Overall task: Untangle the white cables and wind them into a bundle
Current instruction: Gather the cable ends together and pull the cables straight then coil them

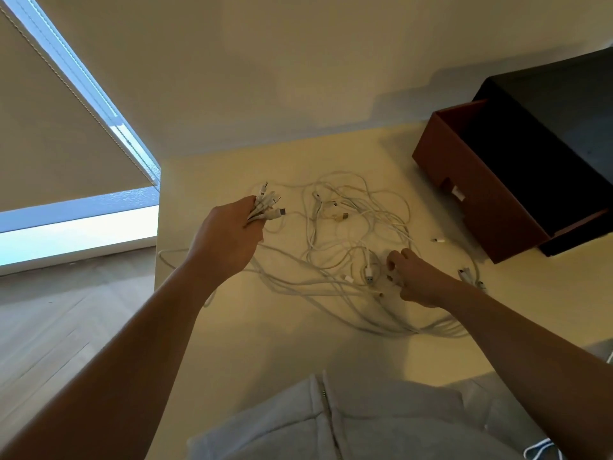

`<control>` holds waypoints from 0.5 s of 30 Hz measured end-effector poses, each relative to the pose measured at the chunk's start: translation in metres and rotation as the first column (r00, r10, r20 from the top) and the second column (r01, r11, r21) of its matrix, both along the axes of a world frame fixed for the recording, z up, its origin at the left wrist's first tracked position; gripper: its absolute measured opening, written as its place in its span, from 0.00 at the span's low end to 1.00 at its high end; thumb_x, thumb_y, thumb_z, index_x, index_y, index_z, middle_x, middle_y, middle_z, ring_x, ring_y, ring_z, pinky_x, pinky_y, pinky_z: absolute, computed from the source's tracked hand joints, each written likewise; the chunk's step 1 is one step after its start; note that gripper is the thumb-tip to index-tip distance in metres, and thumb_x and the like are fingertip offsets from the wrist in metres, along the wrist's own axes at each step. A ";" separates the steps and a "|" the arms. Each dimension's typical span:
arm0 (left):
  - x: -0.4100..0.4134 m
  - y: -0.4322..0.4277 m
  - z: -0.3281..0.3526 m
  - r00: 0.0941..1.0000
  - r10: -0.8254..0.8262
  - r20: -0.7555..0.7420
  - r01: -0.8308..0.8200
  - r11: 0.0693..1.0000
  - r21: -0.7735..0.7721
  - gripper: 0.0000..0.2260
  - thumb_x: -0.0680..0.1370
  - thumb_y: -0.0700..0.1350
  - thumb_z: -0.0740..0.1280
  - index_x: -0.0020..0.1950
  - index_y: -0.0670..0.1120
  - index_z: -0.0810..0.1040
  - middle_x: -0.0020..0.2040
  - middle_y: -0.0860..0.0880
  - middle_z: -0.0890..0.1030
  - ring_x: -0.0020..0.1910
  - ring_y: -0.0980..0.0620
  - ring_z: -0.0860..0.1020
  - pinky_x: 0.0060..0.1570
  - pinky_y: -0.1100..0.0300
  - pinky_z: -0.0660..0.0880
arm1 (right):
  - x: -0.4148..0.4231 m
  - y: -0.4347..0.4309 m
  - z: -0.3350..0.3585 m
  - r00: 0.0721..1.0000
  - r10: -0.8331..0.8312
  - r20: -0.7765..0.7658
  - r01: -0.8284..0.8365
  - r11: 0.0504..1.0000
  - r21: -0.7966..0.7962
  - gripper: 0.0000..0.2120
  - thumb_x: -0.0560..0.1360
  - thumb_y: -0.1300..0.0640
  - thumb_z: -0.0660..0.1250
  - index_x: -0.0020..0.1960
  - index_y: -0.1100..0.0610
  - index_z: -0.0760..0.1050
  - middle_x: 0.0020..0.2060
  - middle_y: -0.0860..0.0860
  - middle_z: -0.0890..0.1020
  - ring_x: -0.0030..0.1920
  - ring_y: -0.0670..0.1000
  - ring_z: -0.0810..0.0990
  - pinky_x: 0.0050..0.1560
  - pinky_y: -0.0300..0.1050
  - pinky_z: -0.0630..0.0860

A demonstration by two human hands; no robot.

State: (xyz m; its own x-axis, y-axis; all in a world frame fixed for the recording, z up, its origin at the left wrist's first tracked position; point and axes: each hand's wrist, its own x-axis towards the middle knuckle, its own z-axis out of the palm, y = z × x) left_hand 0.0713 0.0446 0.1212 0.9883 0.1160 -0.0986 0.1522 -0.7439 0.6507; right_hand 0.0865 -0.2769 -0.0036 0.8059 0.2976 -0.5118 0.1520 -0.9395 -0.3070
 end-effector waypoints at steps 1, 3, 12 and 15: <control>0.000 0.000 0.000 1.000 0.004 -0.001 -0.004 1.000 -0.004 0.10 0.77 0.40 0.62 0.36 0.49 0.73 0.27 0.54 0.73 0.26 0.55 0.69 0.30 0.58 0.66 | -0.001 -0.001 0.000 1.000 -0.019 0.004 0.019 1.000 0.022 0.20 0.67 0.69 0.67 0.53 0.53 0.65 0.48 0.50 0.65 0.44 0.54 0.71 0.33 0.39 0.64; 0.001 0.002 -0.003 1.000 0.007 -0.001 -0.007 1.000 -0.021 0.10 0.77 0.41 0.62 0.36 0.49 0.73 0.27 0.53 0.73 0.27 0.53 0.69 0.30 0.58 0.66 | -0.003 -0.003 0.000 0.998 -0.063 0.009 0.062 0.996 0.058 0.19 0.67 0.69 0.66 0.50 0.52 0.64 0.47 0.50 0.65 0.44 0.54 0.70 0.34 0.39 0.64; 0.006 0.009 -0.013 1.000 -0.021 -0.013 0.021 1.000 -0.011 0.10 0.78 0.52 0.65 0.36 0.54 0.73 0.36 0.50 0.78 0.32 0.54 0.71 0.37 0.56 0.71 | 0.008 -0.009 0.034 0.997 -0.070 0.027 0.073 0.993 -0.090 0.10 0.78 0.58 0.62 0.59 0.51 0.70 0.49 0.50 0.81 0.49 0.52 0.76 0.52 0.46 0.71; 0.007 0.009 -0.011 0.999 -0.033 -0.005 0.033 0.999 -0.010 0.12 0.78 0.51 0.65 0.34 0.54 0.71 0.35 0.51 0.77 0.32 0.55 0.70 0.35 0.58 0.69 | 0.018 -0.008 0.057 0.991 -0.005 0.137 0.037 0.973 -0.229 0.05 0.80 0.50 0.58 0.55 0.47 0.70 0.48 0.48 0.80 0.49 0.51 0.76 0.54 0.49 0.66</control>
State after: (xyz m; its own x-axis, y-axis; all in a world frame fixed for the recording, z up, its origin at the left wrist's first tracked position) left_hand 0.0786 0.0533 0.1106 0.9911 0.0822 -0.1051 0.1313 -0.7420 0.6575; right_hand 0.1043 -0.2848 0.0535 0.8771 0.1668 -0.4505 0.1565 -0.9858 -0.0602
